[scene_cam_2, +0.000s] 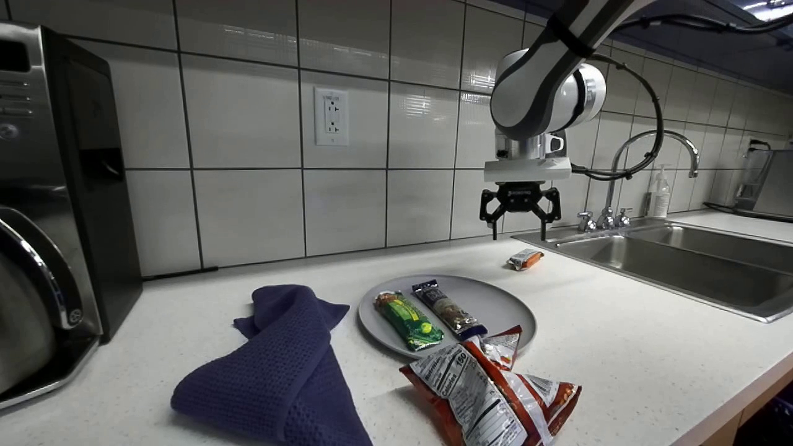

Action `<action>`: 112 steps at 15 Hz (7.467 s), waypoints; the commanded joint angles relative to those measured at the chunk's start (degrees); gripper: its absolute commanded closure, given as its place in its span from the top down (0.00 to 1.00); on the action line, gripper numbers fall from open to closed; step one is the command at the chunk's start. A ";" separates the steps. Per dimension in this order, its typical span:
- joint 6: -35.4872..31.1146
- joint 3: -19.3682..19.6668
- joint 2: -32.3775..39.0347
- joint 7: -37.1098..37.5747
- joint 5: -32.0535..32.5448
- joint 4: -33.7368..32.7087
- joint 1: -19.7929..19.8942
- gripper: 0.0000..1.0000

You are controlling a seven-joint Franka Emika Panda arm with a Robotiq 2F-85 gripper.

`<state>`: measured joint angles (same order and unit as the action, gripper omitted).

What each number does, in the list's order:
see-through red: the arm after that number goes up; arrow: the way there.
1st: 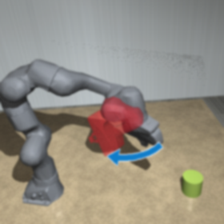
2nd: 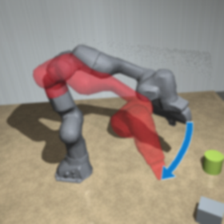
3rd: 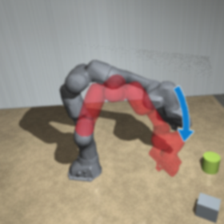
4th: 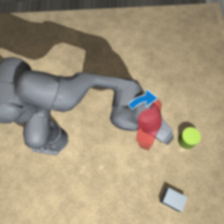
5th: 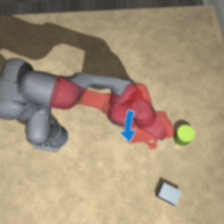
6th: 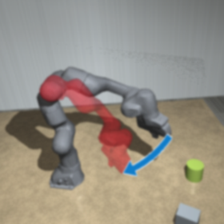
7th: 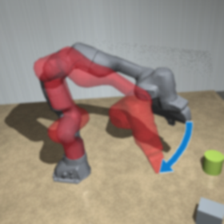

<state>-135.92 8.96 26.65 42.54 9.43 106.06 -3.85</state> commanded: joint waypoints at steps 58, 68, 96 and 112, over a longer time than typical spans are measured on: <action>2.14 3.77 13.17 12.41 -15.73 -13.67 5.50 1.00; 2.85 3.60 14.88 12.29 -15.98 -15.37 6.03 0.72; 5.47 3.88 12.13 10.82 -4.92 -14.96 -1.51 0.17; 8.38 2.36 10.09 8.80 2.48 -14.78 -7.36 0.17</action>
<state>-130.50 12.33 38.85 53.26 9.95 90.82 -11.03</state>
